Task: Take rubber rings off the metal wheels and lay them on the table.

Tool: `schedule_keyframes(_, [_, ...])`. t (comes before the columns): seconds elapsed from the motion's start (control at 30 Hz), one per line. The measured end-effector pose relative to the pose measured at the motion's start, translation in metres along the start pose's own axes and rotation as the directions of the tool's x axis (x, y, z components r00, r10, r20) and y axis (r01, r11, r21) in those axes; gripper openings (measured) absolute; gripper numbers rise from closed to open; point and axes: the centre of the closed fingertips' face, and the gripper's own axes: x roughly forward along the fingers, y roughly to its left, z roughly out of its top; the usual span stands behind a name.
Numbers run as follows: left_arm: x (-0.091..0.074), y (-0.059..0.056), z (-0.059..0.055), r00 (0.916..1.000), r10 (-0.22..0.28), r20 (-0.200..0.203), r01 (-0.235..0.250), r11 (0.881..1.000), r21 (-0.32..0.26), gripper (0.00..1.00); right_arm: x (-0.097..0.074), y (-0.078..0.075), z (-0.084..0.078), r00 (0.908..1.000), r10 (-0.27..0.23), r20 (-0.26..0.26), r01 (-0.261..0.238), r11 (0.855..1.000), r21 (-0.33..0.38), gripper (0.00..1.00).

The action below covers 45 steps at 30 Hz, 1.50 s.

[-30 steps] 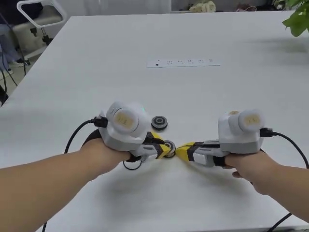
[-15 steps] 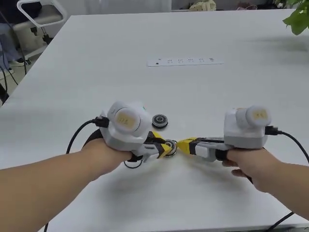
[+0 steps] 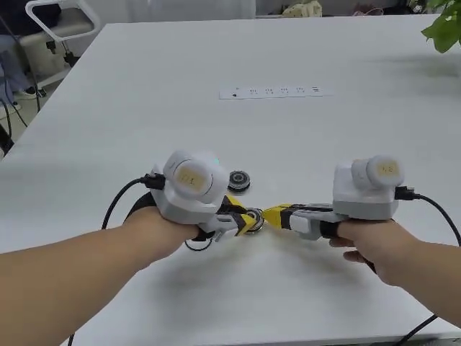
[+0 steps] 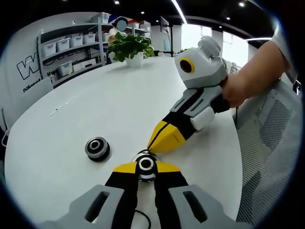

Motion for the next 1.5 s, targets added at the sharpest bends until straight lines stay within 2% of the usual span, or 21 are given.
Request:
schedule_keyframes(0.47, [0.0,0.0,0.001,1.0,-0.003,-0.009,0.003,1.0,0.01,0.06,0.003,0.004,-0.001,0.9995,0.029,-0.008,-0.029,0.999,-0.019,0.0])
schedule_keyframes(0.53, [0.0,0.0,0.001,1.0,-0.004,-0.008,0.004,1.0,0.01,0.06,0.006,0.01,0.0,0.9988,0.048,-0.008,-0.048,0.999,-0.023,0.0])
schedule_keyframes(0.6, [0.0,0.0,0.001,1.0,-0.003,-0.005,0.003,1.0,0.013,0.06,0.009,0.02,0.006,0.9961,0.085,0.021,-0.085,0.996,-0.01,0.0])
schedule_keyframes(0.67, [0.0,0.0,0.001,1.0,-0.004,-0.005,0.004,1.0,0.011,0.07,0.01,0.021,0.008,0.9971,0.074,0.018,-0.073,0.997,-0.032,0.0])
schedule_keyframes(0.8, [-0.001,-0.001,0.001,1.0,-0.005,-0.005,0.005,1.0,0.009,0.07,0.008,0.014,0.003,0.9984,0.055,0.009,-0.055,0.998,-0.029,0.0])
schedule_keyframes(1.1, [-0.001,-0.001,0.001,1.0,-0.001,0.005,0.001,1.0,-0.003,0.07,0.005,0.013,0.001,0.9995,0.031,0.005,-0.031,0.999,-0.025,0.0])
schedule_keyframes(1.5, [-0.003,-0.002,0.001,0.9999,-0.011,-0.01,0.011,1.0,0.025,0.09,0.004,0.01,0.005,0.9994,0.031,0.014,-0.031,0.999,-0.008,0.0])
